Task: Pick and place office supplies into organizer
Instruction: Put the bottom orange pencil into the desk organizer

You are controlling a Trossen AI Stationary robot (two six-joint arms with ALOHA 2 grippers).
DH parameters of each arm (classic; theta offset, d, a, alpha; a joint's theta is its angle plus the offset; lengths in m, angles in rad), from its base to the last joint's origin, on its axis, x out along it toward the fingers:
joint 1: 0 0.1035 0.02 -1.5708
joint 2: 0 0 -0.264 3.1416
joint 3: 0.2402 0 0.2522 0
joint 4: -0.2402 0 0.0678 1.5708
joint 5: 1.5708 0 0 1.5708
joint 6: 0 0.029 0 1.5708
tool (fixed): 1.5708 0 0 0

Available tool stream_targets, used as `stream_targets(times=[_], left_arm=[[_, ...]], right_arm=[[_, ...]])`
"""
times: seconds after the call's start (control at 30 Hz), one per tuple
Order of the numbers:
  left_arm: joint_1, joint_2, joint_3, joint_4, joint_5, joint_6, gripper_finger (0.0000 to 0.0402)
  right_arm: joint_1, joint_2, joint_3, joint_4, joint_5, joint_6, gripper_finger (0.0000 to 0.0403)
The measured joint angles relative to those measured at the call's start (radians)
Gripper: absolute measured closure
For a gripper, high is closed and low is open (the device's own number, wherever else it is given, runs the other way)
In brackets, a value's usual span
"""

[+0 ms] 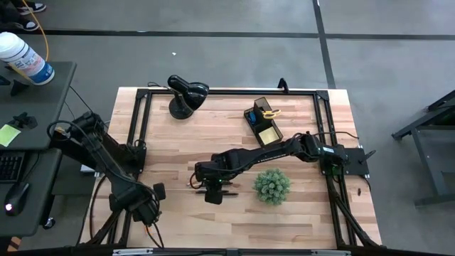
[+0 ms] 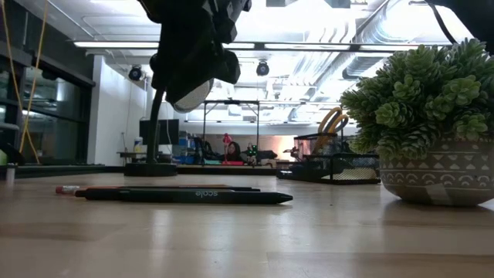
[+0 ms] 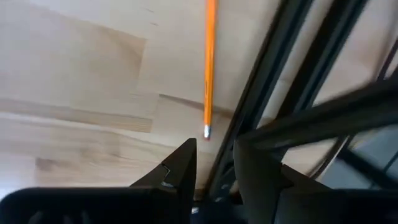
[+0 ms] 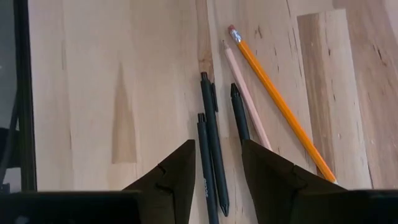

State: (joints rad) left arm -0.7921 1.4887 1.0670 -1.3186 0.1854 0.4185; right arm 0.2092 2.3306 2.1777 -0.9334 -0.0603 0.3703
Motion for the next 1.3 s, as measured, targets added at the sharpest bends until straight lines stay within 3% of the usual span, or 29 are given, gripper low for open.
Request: stream_targets(times=[0.2,0.37,0.6,1.0,1.2,1.3], left_arm=[[0.001,0.001,-0.037,0.025,-0.006,0.107,0.0307],[0.04,0.001,-0.151,0.113,0.137,0.089,0.0307],[0.133,0.002,-0.275,0.145,0.095,0.134,0.0307],[0.197,0.002,-0.292,0.305,0.096,0.187,0.0307],[0.239,0.008,-0.292,0.311,0.228,0.07,0.0307],[0.272,0.008,-0.292,0.311,0.24,0.04,0.0307]], right_arm=[[0.0,0.0,0.0,0.022,0.005,0.026,0.0273],[0.0,0.0,0.0,0.043,0.006,0.027,0.0273],[0.0,0.0,0.0,0.056,0.005,0.027,0.0273],[0.0,0.0,0.0,0.056,0.004,0.052,0.0273],[0.0,0.0,0.0,0.056,0.005,0.051,0.0273],[0.0,0.0,0.0,0.059,0.005,0.049,0.0273]])
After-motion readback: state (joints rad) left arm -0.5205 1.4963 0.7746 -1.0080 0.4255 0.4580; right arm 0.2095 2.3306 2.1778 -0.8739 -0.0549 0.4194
